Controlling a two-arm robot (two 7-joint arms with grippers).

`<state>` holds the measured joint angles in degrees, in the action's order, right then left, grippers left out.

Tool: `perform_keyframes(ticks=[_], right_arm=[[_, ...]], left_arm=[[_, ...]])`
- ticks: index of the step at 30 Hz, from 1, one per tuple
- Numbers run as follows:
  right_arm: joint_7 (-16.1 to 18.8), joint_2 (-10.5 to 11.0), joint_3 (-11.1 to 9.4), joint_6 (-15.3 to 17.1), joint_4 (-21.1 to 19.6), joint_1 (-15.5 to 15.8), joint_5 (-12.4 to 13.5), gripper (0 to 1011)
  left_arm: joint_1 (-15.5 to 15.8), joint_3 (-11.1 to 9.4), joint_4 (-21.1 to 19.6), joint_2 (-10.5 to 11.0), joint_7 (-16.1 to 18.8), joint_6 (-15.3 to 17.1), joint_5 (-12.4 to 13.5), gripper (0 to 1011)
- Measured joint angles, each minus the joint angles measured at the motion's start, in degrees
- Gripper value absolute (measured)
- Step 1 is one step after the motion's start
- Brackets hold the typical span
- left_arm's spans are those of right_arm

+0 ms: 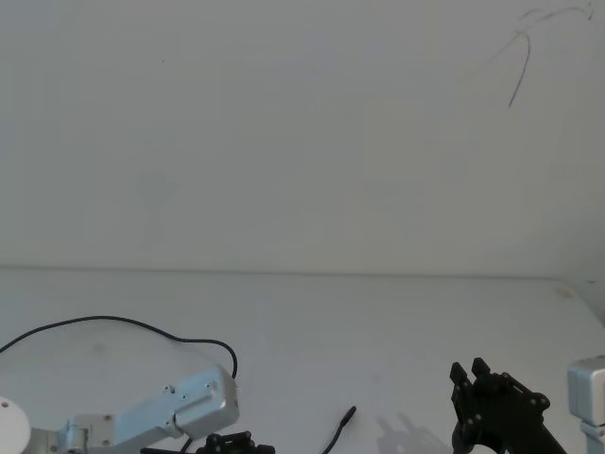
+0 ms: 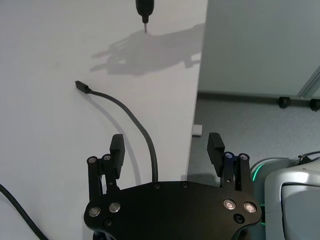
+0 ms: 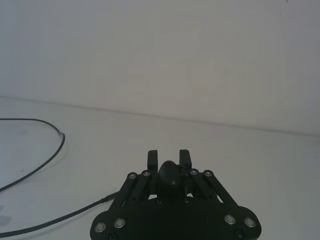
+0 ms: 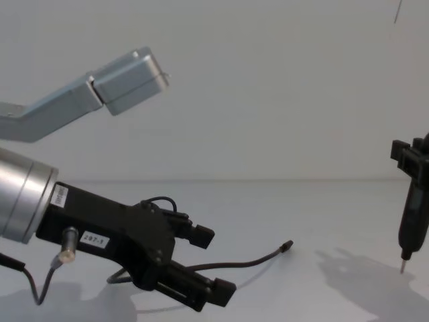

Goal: Pick up the data cable with the one hand.

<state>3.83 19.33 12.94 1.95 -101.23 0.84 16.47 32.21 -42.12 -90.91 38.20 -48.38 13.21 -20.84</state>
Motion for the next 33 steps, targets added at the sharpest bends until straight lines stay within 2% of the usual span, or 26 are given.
perform_keyframes(ticks=[13, 22, 25, 26, 27, 30, 31, 32, 33], right_arm=[[0.0, 0.0, 0.0, 0.0, 0.0, 0.0, 0.0, 251], [0.0, 0.0, 0.0, 0.0, 0.0, 0.0, 0.0, 251], [0.0, 0.0, 0.0, 0.0, 0.0, 0.0, 0.0, 251], [0.0, 0.0, 0.0, 0.0, 0.0, 0.0, 0.0, 251], [0.0, 0.0, 0.0, 0.0, 0.0, 0.0, 0.0, 251], [0.0, 0.0, 0.0, 0.0, 0.0, 0.0, 0.0, 251], [0.0, 0.0, 0.0, 0.0, 0.0, 0.0, 0.0, 251], [0.0, 0.0, 0.0, 0.0, 0.0, 0.0, 0.0, 251], [0.0, 0.0, 0.0, 0.0, 0.0, 0.0, 0.0, 251]], left_arm=[[1.22, -2.27, 1.05, -0.44, 1.11, 0.73, 2.95, 992], [1.33, -2.76, 2.07, -1.32, 2.49, 0.76, 4.42, 790], [1.34, -2.81, 2.22, -1.46, 2.69, 0.76, 4.63, 697], [1.35, -2.83, 2.3, -1.52, 2.79, 0.76, 4.74, 639], [1.35, -2.85, 2.32, -1.56, 2.85, 0.76, 4.79, 639], [1.36, -2.9, 2.45, -1.68, 3.04, 0.76, 4.99, 515], [1.37, -2.91, 2.48, -1.7, 3.08, 0.76, 5.03, 515], [1.38, -2.92, 2.51, -1.77, 3.15, 0.76, 5.1, 454], [1.38, -2.94, 2.53, -1.78, 3.17, 0.76, 5.12, 434]])
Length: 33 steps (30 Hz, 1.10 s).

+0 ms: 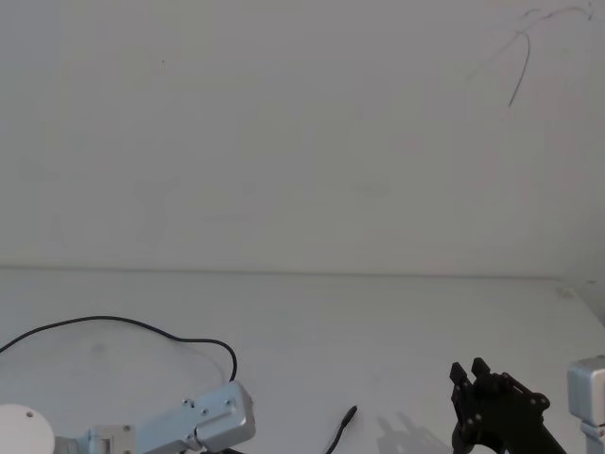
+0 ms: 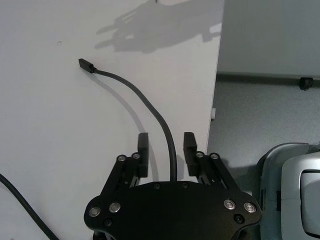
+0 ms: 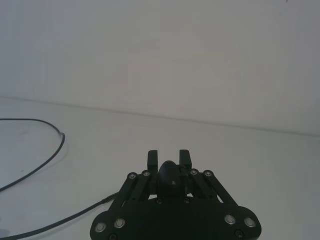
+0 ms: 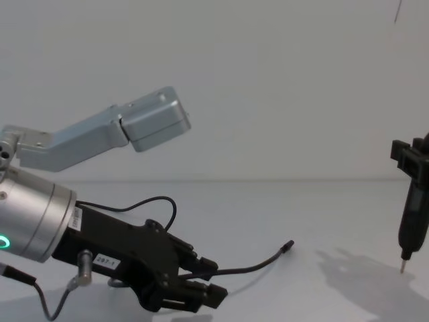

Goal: Pick up the data cable with the one hand.

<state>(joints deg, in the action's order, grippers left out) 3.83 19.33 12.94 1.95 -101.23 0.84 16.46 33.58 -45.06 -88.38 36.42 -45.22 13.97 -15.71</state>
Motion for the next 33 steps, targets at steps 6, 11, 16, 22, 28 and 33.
perform_keyframes(ticks=[6, 11, 16, 22, 28, 33], right_arm=[[0.0, 0.0, 0.0, 0.0, 0.0, 0.0, 0.0, 251], [0.0, 0.0, 0.0, 0.0, 0.0, 0.0, 0.0, 251], [0.0, 0.0, 0.0, 0.0, 0.0, 0.0, 0.0, 251], [0.0, 0.0, 0.0, 0.0, 0.0, 0.0, 0.0, 251], [0.0, 0.0, 0.0, 0.0, 0.0, 0.0, 0.0, 251], [0.0, 0.0, 0.0, 0.0, 0.0, 0.0, 0.0, 251]], left_arm=[[0.01, 0.0, 0.08, -0.1, 0.04, -0.11, 0.15, 215], [0.01, 0.56, 0.09, -0.03, -1.22, -1.74, -0.8, 94], [0.06, 1.23, 0.17, 0.19, -3.2, -4.19, -2.49, 42], [0.02, 2.6, 0.29, 0.69, -6.57, -8.51, -5.66, 42], [-0.26, 4.17, 0.53, 1.29, -10.39, -13.0, -9.64, 42], [-0.66, 5.79, 1.0, 1.94, -14.35, -16.92, -13.91, 42]])
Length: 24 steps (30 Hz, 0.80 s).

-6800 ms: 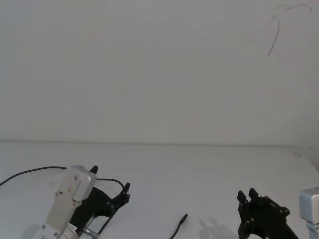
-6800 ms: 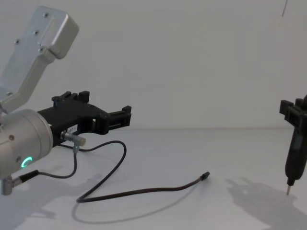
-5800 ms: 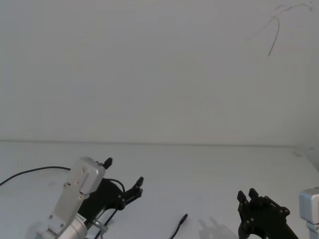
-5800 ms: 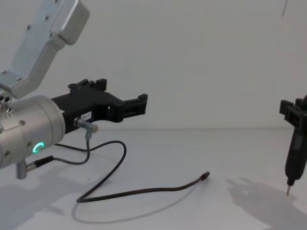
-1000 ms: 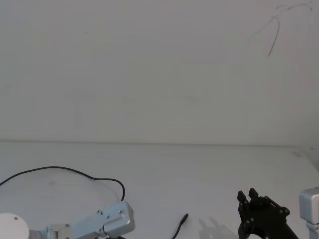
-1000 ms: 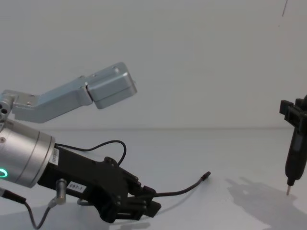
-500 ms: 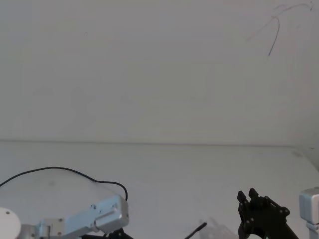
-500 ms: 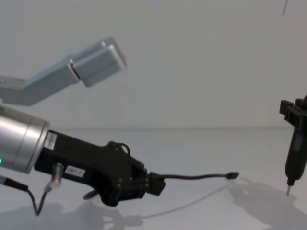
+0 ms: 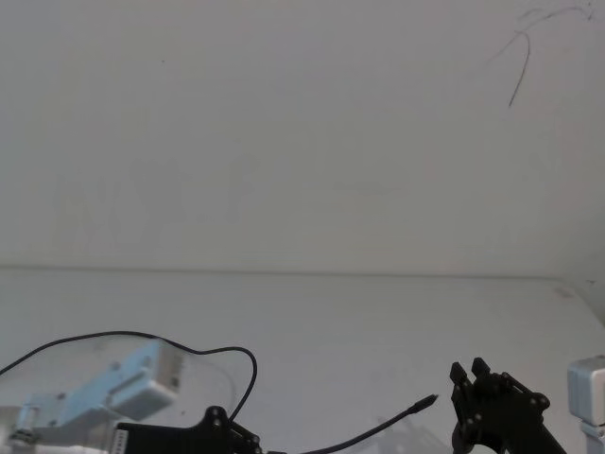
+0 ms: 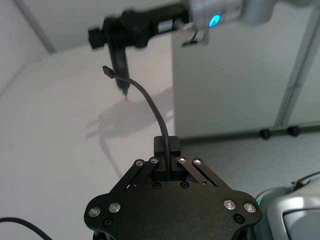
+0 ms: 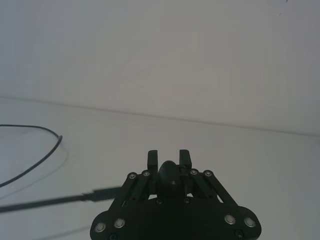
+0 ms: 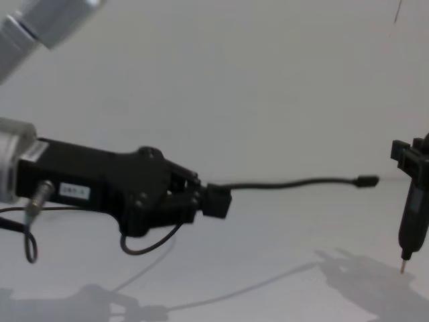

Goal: Pick up the data cable with the one hand.

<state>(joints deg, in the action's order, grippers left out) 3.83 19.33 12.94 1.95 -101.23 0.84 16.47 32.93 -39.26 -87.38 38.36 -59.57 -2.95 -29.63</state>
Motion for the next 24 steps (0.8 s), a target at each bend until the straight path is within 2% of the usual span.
perform_keyframes(ticks=[1, 5, 11, 17, 24], right_arm=[[0.0, 0.0, 0.0, 0.0, 0.0, 0.0, -0.01, 251], [-0.05, -0.07, -0.06, -0.07, -0.07, 0.1, -0.19, 251], [-0.73, -0.4, -0.42, -0.89, -0.89, 0.46, -0.89, 251], [-1.31, -0.71, -1.14, -1.76, -2.15, 0.78, -1.2, 251], [-1.57, -1.16, -2.43, -2.32, -3.93, 1.07, -0.8, 251]], left_arm=[[0.0, 0.0, 0.0, 0.0, 0.0, 0.0, 0.0, 42], [-0.47, 1.39, 0.84, 0.63, -3.6, -2.97, -3.88, 42], [-1.17, 2.52, 1.92, 1.77, -7.1, -5.25, -7.81, 42], [-1.85, 3.23, 3.14, 3.08, -9.32, -6.46, -10.35, 42], [-2.28, 3.61, 4.1, 4.16, -10.88, -7.17, -12.16, 42]])
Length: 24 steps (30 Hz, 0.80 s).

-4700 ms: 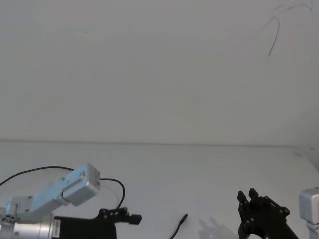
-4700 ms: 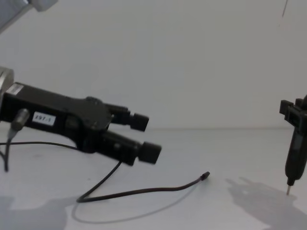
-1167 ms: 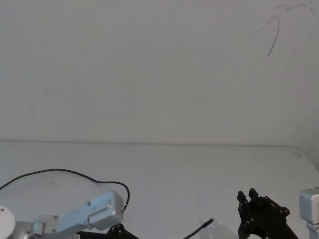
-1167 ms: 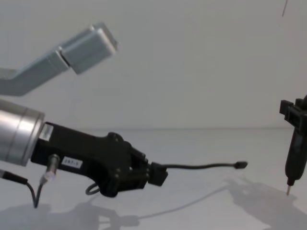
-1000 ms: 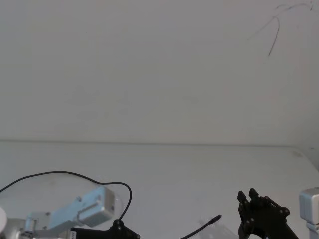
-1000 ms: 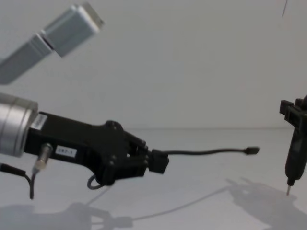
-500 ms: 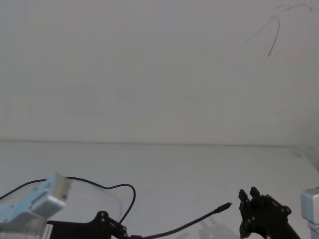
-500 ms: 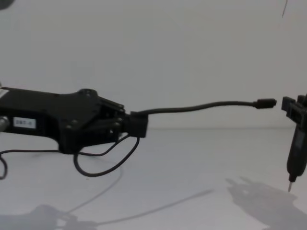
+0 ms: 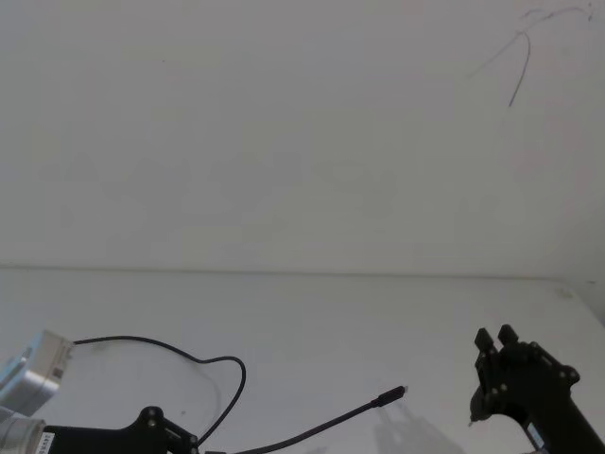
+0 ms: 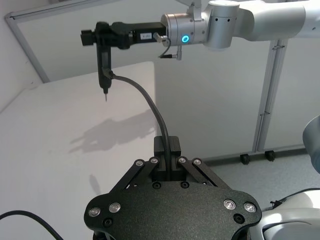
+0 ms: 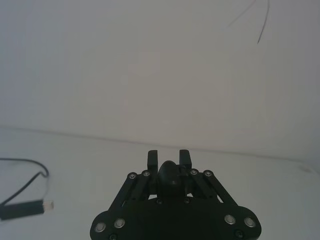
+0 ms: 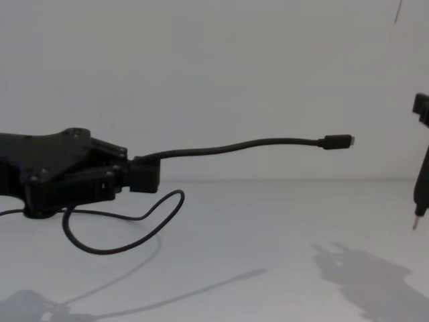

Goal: Pick up the data cable with the one hand.

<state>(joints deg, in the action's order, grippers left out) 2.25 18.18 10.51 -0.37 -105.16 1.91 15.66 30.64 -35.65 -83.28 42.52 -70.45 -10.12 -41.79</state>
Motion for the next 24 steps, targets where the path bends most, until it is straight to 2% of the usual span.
perform_keyframes(ticks=[4, 9, 17, 24], right_arm=[[0.07, -0.23, -0.69, 0.03, -0.82, 0.15, 0.92, 251], [1.09, -0.64, -2.11, 0.69, -2.62, 0.48, 3.55, 251], [4.28, -1.13, -4.37, 2.79, -5.29, 0.71, 10.08, 251], [7.35, -1.18, -5.34, 5.39, -6.64, 0.07, 15.84, 251]], left_arm=[[-0.15, 0.1, 0.36, 0.35, -0.5, -0.26, -0.62, 42], [-0.31, 0.22, 0.71, 0.73, -1.01, -0.5, -1.26, 42], [-0.43, 0.33, 0.99, 1.05, -1.46, -0.7, -1.76, 42], [-0.48, 0.37, 1.15, 1.23, -1.69, -0.8, -2.03, 42]])
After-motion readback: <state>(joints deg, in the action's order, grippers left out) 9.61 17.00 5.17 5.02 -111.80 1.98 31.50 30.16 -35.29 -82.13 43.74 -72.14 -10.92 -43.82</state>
